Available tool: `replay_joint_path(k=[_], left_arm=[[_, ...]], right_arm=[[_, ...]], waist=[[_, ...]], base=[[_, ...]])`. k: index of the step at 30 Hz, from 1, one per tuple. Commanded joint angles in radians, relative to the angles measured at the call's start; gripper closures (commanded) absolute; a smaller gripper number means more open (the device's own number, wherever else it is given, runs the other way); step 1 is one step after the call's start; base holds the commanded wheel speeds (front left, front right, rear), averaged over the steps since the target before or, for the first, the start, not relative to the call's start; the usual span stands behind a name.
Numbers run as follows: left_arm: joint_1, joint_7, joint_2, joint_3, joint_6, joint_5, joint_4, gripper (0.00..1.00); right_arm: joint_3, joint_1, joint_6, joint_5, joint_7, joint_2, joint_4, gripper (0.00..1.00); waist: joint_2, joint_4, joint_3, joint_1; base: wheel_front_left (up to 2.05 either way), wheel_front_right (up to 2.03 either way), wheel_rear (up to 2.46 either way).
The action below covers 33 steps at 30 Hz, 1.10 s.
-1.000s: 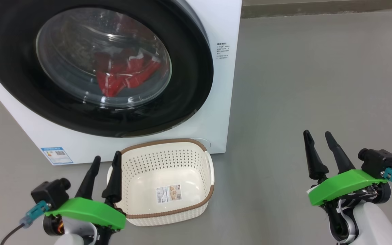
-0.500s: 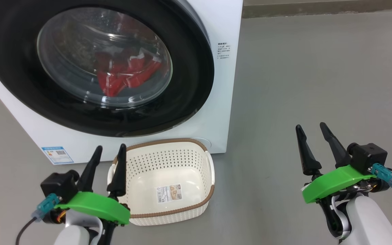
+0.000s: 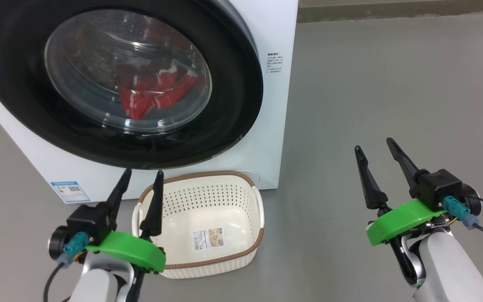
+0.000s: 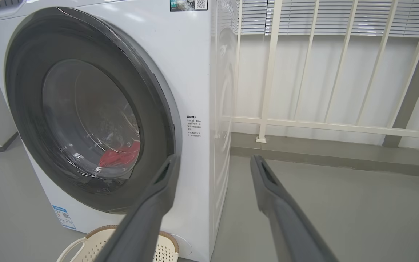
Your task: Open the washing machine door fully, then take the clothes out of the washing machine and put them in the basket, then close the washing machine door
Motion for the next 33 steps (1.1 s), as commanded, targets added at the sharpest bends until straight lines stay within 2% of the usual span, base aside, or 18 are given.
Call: replay_joint_path(k=[1,4,19,22,23,26,28,33], left_arm=[[-0.052,-0.021,0.018,0.024,-0.002,0.042,-0.02,0.0],[-0.058,-0.029,0.018,0.023,-0.002,0.071,-0.016,0.0],[-0.069,-0.029,0.018,0.025,-0.006,0.045,-0.008,0.0],[-0.075,-0.029,0.018,0.02,-0.007,0.043,-0.015,0.0],[-0.077,-0.029,0.018,0.017,-0.007,0.042,-0.018,0.0],[-0.087,-0.029,0.018,0.01,-0.008,0.041,-0.033,0.0],[-0.094,-0.029,0.018,0.006,-0.008,0.03,-0.052,0.0],[-0.106,-0.029,0.018,-0.001,-0.009,0.011,-0.102,0.0]], right_arm=[[0.024,-0.045,0.007,-0.045,-0.019,-0.005,-0.023,0.0],[0.029,-0.051,0.008,-0.077,-0.028,-0.005,-0.023,0.0],[0.029,-0.051,0.008,-0.08,-0.028,-0.005,-0.028,0.0],[0.023,-0.058,0.008,-0.075,-0.028,-0.005,-0.021,0.82],[0.023,-0.064,0.008,-0.069,-0.028,-0.005,-0.02,1.0],[0.019,-0.086,0.008,-0.028,-0.028,-0.005,-0.012,1.0],[0.013,-0.105,0.008,0.046,-0.028,-0.005,0.0,1.0],[0.029,-0.17,0.008,0.37,-0.028,-0.005,0.064,1.0]], waist=[[0.0,0.001,0.001,0.0],[0.0,0.001,0.005,0.0],[0.0,0.004,0.033,0.0],[0.0,0.011,0.05,0.0],[0.0,0.014,0.057,0.0],[0.0,0.023,0.084,0.0],[0.0,0.031,0.103,0.0],[0.0,0.05,0.156,0.0]], base=[[0.0,0.0,0.0],[0.0,0.0,0.0],[0.0,0.0,0.0],[0.0,0.0,0.0],[0.0,0.0,0.0],[0.0,0.0,0.0],[0.0,0.0,0.0],[0.0,0.0,0.0]])
